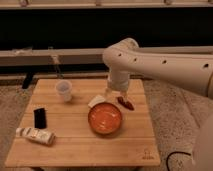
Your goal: Move the arm in a circular motion
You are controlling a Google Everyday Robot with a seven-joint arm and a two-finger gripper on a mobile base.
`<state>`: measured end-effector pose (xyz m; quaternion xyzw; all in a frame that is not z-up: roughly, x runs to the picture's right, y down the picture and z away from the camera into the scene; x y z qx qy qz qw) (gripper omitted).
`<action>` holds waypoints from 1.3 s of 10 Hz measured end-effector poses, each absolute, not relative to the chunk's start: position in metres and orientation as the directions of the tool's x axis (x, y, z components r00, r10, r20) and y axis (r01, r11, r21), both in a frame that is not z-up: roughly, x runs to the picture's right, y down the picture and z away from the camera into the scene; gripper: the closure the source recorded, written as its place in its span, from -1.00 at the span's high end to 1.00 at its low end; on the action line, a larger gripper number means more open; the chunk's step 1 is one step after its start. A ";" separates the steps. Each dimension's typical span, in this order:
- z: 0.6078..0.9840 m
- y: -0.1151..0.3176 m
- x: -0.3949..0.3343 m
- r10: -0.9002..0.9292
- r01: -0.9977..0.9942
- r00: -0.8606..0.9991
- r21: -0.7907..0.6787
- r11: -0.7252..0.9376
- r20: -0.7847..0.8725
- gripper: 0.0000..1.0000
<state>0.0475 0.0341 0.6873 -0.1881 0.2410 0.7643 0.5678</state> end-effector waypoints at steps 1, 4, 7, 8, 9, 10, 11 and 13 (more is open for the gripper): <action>0.688 0.033 0.043 0.780 -0.960 -0.280 0.154 -0.235 -0.560 0.30; 0.706 0.014 0.028 0.786 -0.968 -0.251 0.141 -0.208 -0.564 0.30; 0.717 0.002 0.023 0.791 -0.971 -0.238 0.136 -0.195 -0.564 0.30; 0.719 0.001 0.019 0.792 -0.973 -0.230 0.134 -0.187 -0.566 0.30; 0.727 -0.007 0.011 0.795 -0.976 -0.218 0.131 -0.174 -0.566 0.30; 0.730 -0.010 0.004 0.796 -0.978 -0.208 0.124 -0.167 -0.568 0.30; 0.737 -0.017 -0.004 0.800 -0.982 -0.188 0.115 -0.149 -0.570 0.30; 0.745 -0.026 -0.009 0.802 -0.985 -0.171 0.110 -0.132 -0.572 0.30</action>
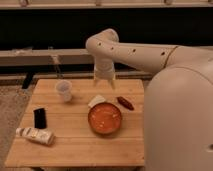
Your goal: Move the arm in a circular motion
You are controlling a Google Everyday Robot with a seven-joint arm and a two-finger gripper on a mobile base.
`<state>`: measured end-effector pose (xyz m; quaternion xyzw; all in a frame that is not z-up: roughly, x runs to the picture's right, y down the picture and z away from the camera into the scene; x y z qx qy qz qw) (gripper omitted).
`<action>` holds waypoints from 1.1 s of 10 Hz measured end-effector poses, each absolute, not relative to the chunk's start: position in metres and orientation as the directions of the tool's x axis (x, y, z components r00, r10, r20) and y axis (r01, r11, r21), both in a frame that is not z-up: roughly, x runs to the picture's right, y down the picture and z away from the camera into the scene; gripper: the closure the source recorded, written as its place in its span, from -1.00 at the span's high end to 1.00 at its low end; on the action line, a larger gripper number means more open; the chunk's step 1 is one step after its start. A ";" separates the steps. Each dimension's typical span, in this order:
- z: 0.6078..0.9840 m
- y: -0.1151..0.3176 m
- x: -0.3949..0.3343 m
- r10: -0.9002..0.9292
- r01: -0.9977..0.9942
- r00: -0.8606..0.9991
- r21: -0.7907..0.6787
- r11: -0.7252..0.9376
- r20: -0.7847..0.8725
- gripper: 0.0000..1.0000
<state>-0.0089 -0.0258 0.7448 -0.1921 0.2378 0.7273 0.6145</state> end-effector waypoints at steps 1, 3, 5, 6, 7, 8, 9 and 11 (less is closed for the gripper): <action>0.747 -0.028 -0.017 0.805 -0.988 -0.155 0.100 -0.119 -0.573 0.30; 0.755 -0.035 -0.040 0.805 -0.993 -0.121 0.081 -0.091 -0.580 0.30; 0.760 -0.040 -0.051 0.806 -0.994 -0.104 0.075 -0.074 -0.582 0.30; 0.760 -0.040 -0.060 0.804 -0.996 -0.086 0.062 -0.061 -0.588 0.30; 0.760 -0.038 -0.061 0.804 -0.997 -0.076 0.058 -0.052 -0.590 0.30; 0.760 -0.038 -0.061 0.804 -0.997 -0.070 0.058 -0.044 -0.590 0.30; 0.758 -0.035 -0.070 0.802 -0.998 -0.055 0.051 -0.031 -0.594 0.30; 0.750 -0.027 -0.110 0.795 -1.000 -0.007 0.023 0.009 -0.606 0.30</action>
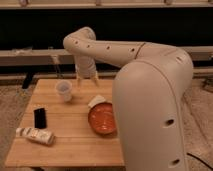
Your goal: Move the arm in a circular motion
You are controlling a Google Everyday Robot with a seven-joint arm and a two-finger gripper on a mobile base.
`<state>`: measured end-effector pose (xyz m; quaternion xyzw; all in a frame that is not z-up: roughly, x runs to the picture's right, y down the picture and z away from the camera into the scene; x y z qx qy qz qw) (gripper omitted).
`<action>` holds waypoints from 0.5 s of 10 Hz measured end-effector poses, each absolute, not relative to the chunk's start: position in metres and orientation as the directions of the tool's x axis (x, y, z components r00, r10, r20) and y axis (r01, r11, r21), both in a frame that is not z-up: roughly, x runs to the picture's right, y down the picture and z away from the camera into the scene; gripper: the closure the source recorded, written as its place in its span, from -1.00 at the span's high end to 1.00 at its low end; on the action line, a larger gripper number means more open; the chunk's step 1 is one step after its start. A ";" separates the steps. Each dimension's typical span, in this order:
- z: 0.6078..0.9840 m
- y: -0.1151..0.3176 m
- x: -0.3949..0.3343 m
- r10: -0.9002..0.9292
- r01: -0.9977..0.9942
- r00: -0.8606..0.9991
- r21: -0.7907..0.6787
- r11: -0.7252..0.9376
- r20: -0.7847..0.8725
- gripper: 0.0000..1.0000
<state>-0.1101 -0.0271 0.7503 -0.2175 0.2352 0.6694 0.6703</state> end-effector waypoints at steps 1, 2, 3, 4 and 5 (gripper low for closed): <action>0.749 -0.025 -0.118 0.793 -1.000 0.008 0.018 0.024 -0.609 0.30; 0.747 -0.024 -0.124 0.790 -0.999 0.025 0.012 0.041 -0.612 0.30; 0.744 -0.021 -0.134 0.788 -0.998 0.044 0.006 0.060 -0.614 0.30; 0.739 -0.015 -0.147 0.784 -0.997 0.063 -0.006 0.075 -0.617 0.30; 0.728 -0.004 -0.166 0.779 -0.996 0.083 -0.021 0.090 -0.622 0.30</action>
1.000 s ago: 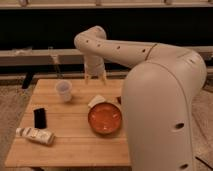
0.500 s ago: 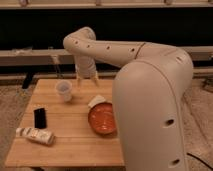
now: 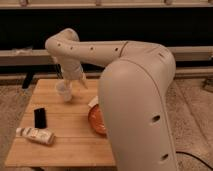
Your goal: Move the arm in a circular motion
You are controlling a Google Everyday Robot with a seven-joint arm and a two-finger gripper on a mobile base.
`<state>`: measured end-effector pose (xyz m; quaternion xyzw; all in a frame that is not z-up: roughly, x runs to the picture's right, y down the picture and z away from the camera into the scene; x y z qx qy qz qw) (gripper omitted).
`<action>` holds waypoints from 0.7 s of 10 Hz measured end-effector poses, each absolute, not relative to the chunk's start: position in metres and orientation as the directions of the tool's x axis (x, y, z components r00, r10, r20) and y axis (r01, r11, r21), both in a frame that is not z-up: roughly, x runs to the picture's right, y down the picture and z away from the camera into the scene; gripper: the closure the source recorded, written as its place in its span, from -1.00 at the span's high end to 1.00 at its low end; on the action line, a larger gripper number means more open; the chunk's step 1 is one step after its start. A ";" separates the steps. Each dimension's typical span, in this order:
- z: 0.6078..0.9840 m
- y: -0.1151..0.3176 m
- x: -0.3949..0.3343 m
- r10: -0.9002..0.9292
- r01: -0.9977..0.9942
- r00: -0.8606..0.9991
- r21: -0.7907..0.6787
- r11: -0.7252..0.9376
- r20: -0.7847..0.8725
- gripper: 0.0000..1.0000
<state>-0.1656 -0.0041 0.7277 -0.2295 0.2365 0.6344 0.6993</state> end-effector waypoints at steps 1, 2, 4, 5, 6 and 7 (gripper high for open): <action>0.721 0.002 -0.170 0.777 -0.995 0.091 -0.023 0.098 -0.623 0.30; 0.712 0.010 -0.173 0.774 -0.994 0.103 -0.027 0.110 -0.625 0.30; 0.692 0.030 -0.190 0.766 -0.988 0.143 -0.050 0.144 -0.626 0.30; 0.685 0.037 -0.193 0.765 -0.988 0.145 -0.054 0.143 -0.627 0.30; 0.681 0.040 -0.187 0.769 -0.989 0.137 -0.045 0.140 -0.624 0.30; 0.681 0.038 -0.184 0.774 -0.990 0.134 -0.042 0.138 -0.619 0.30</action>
